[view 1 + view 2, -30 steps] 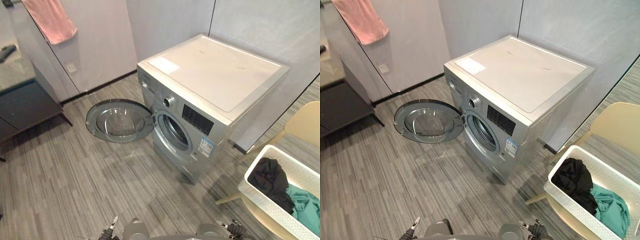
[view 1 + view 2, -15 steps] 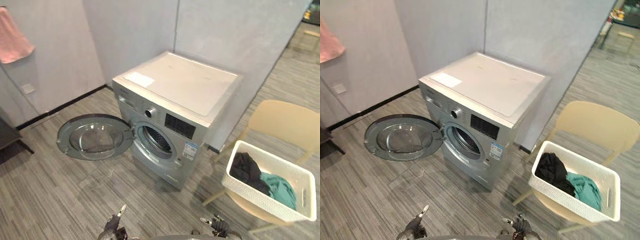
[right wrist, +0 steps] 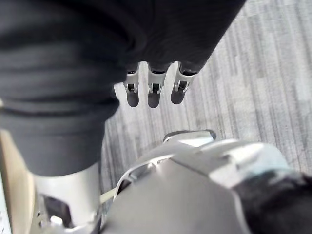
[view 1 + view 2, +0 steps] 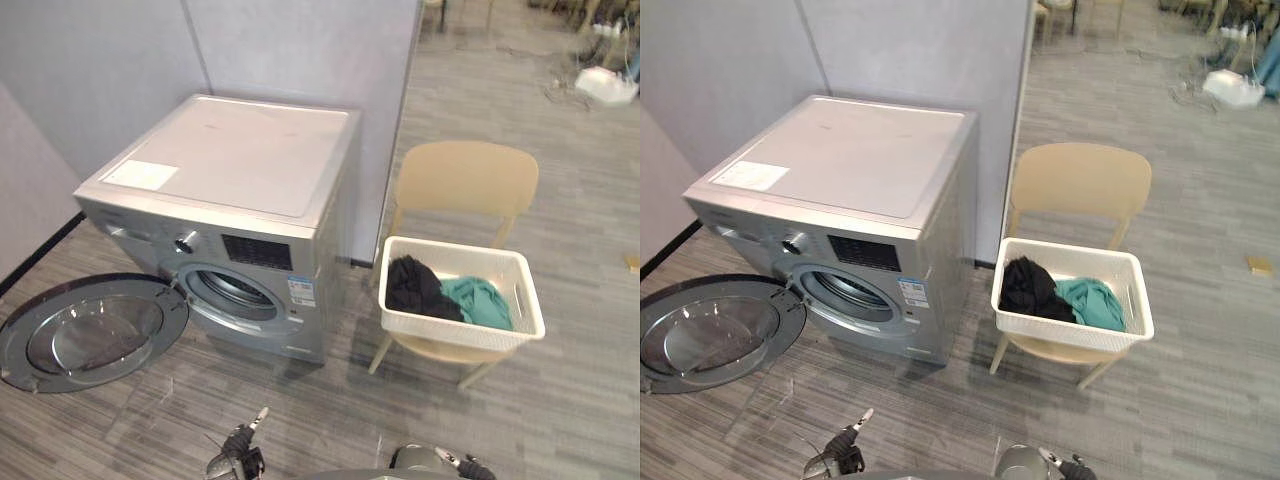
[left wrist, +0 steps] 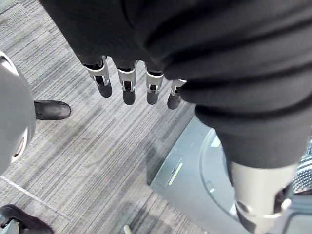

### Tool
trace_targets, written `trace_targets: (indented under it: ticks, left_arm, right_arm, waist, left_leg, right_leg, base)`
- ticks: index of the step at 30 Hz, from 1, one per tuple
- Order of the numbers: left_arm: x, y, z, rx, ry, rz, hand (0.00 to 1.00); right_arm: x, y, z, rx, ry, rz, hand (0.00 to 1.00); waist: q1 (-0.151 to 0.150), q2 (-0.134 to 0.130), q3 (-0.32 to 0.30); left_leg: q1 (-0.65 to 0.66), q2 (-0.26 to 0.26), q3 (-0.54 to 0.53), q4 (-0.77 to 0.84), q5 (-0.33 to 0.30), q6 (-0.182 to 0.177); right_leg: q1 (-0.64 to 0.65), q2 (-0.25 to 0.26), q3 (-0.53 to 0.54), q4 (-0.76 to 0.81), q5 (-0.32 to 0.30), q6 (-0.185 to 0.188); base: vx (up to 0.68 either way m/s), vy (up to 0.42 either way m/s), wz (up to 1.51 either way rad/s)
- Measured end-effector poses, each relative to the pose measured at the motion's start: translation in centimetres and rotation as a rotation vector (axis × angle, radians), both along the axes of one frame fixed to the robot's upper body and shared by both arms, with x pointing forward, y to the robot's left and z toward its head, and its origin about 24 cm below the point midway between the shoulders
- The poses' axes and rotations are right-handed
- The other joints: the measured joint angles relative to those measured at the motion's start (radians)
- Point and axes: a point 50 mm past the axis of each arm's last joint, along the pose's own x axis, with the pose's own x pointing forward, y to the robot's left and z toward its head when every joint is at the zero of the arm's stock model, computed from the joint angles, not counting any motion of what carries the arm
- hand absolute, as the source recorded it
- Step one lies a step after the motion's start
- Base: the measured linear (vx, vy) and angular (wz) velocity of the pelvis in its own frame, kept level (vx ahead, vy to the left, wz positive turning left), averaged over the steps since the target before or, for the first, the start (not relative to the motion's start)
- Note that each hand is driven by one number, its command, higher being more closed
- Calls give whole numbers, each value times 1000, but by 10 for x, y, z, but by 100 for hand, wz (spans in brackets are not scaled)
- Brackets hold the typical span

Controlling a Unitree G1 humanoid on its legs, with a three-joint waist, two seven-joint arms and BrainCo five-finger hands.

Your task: Pick up the laundry basket with both hands and put the clothes into the washing machine.

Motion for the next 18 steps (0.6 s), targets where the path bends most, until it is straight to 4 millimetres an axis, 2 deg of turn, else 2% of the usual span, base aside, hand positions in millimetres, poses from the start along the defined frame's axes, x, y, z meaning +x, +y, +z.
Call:
trace_targets:
  ticks: [3,6,8,9,10,11,12,13,14,15,16,17,18]
  left_arm:
    - [-6,1,-1,-7,11,6,0]
    - [-9,13,0,9,9,48,0]
    - [-21,23,-1,22,33,98,0]
    - [-32,33,-1,43,54,132,0]
    - [-40,42,-1,66,69,143,0]
    - [-43,44,0,74,73,146,0]
    - [-46,45,-1,77,80,160,0]
    - [-45,43,-1,76,79,176,0]
    - [-44,39,-1,67,75,178,0]
    - [-42,30,-2,43,62,191,0]
    - [-40,24,-3,30,55,182,0]
    - [-39,20,-3,23,49,178,0]
    - [-41,19,-3,21,51,178,0]
  right_arm:
    - [-8,0,-2,4,41,20,0]
    - [0,5,-2,18,25,63,0]
    - [4,9,-2,21,20,114,0]
    - [7,12,-1,16,14,162,0]
    - [12,15,-1,12,2,205,0]
    - [14,16,0,9,-3,223,0]
    - [16,14,0,-4,-9,255,0]
    - [21,10,2,-25,-18,287,0]
    - [25,7,4,-37,-30,300,0]
    - [30,1,7,-65,-46,307,0]
    - [34,-4,9,-88,-53,308,0]
    - [36,-6,10,-96,-55,308,0]
    - [35,-4,10,-92,-56,310,0]
  waist:
    - [4,-12,-6]
    - [6,-19,-6]
    - [5,-25,0]
    - [6,-23,0]
    - [10,-32,3]
    - [10,-33,3]
    - [13,-32,6]
    - [16,-23,23]
    - [24,-28,36]
    - [33,7,53]
    - [35,26,64]
    - [37,33,67]
    - [46,28,65]
  left_leg:
    - [25,30,16,12,-3,3]
    - [15,68,62,26,-30,0]
    - [11,107,82,81,-54,-27]
    - [11,150,95,148,-70,-51]
    - [-23,181,82,283,-72,-52]
    - [-64,206,64,375,-64,-27]
    - [-147,237,23,551,-33,126]
    - [-213,270,-15,699,52,246]
    - [-238,277,-38,765,58,241]
    - [-287,241,-103,831,9,180]
    - [-325,181,-146,839,-22,144]
    - [-352,122,-173,818,-45,113]
    - [-353,59,-153,737,-54,99]
  right_leg:
    - [59,68,18,-99,39,-5]
    - [68,110,37,-169,88,-18]
    - [78,142,47,-176,83,-38]
    - [89,169,49,-168,62,-56]
    - [92,181,60,-157,45,-62]
    - [96,185,65,-158,44,-67]
    - [108,188,78,-159,36,-80]
    - [132,193,92,-160,26,-94]
    - [144,190,107,-165,20,-95]
    - [160,198,129,-170,14,-103]
    - [165,197,138,-178,14,-103]
    - [169,193,145,-192,15,-102]
    - [178,189,144,-213,19,-97]
  base:
    - [9,-62,-29]
    - [-36,-40,-33]
    - [9,-89,-32]
    - [46,-108,-34]
    - [52,-125,-31]
    - [11,-191,-31]
    - [24,-243,-31]
    - [24,-237,-36]
    - [83,-129,-42]
    - [64,-45,-40]
    - [89,-23,-41]
    - [99,-27,-41]
    - [108,-25,-51]
